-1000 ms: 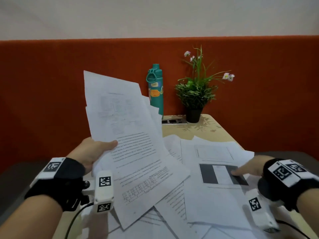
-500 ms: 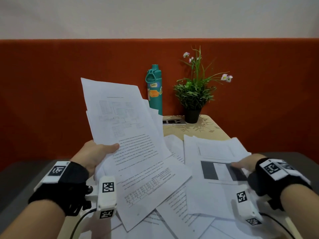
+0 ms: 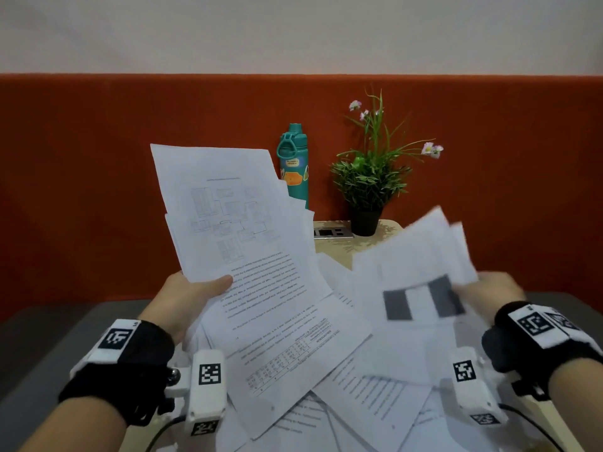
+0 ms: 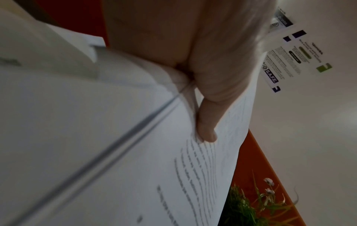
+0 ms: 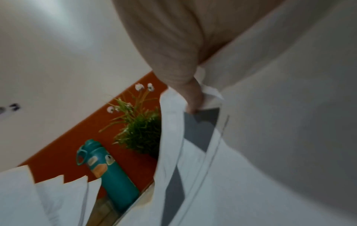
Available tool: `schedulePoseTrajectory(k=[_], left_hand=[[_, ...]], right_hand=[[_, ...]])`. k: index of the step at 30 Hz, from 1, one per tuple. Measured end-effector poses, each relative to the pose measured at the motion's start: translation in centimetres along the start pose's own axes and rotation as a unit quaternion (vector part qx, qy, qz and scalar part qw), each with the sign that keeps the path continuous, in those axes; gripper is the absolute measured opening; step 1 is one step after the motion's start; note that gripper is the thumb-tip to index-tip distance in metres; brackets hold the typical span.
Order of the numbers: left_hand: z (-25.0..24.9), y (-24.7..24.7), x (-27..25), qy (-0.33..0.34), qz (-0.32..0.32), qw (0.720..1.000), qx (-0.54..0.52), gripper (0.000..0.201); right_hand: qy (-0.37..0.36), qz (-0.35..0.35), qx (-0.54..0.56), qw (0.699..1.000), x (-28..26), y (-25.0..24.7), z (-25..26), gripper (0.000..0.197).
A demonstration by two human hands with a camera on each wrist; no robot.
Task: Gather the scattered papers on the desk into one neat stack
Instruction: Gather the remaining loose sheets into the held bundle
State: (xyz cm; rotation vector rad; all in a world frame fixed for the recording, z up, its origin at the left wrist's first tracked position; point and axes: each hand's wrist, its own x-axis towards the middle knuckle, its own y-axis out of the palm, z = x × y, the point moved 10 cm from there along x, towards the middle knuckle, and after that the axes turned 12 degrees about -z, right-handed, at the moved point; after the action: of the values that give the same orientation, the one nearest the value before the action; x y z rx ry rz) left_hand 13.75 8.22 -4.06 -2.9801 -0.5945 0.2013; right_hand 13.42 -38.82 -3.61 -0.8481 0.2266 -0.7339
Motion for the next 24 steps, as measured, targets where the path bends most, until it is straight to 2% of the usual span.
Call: schedulePoseTrajectory(k=[3, 8, 11, 13, 15, 20, 22, 24], left_hand=[[-0.4, 0.4, -0.2, 0.014, -0.003, 1.0, 0.01, 0.036], [-1.2, 1.5, -0.3, 0.034, -0.001, 0.999, 0.021, 0.041], [-1.6, 2.0, -0.4, 0.039, 0.008, 0.999, 0.016, 0.047], [-2.0, 2.4, -0.5, 0.043, 0.019, 0.999, 0.003, 0.048], [-2.1, 2.8, -0.7, 0.044, 0.028, 0.999, 0.001, 0.044], [-1.8, 3.7, -1.3, 0.054, 0.055, 0.997, 0.006, 0.032], [-1.5, 3.8, -1.5, 0.05, 0.057, 0.997, -0.002, 0.022], [-1.1, 3.8, -1.2, 0.051, 0.048, 0.998, 0.002, 0.029]], right_hand=[[-0.099, -0.127, 0.073, 0.984, -0.5, -5.6, 4.1, 0.029], [-0.218, -0.186, 0.143, 0.947, -2.5, -10.0, 9.8, 0.021], [-0.234, -0.219, 0.263, 0.91, -3.0, -13.2, 12.0, 0.026], [-0.207, -0.198, 0.355, 0.89, -2.4, -13.7, 12.7, 0.03], [-0.172, -0.161, 0.381, 0.894, -1.9, -12.3, 13.2, 0.032], [-0.094, -0.061, 0.354, 0.929, -2.7, -4.8, 11.9, 0.033], [-0.093, -0.029, 0.301, 0.949, -3.4, -1.2, 11.1, 0.033], [-0.101, 0.005, 0.236, 0.967, -4.5, 2.2, 10.7, 0.033]])
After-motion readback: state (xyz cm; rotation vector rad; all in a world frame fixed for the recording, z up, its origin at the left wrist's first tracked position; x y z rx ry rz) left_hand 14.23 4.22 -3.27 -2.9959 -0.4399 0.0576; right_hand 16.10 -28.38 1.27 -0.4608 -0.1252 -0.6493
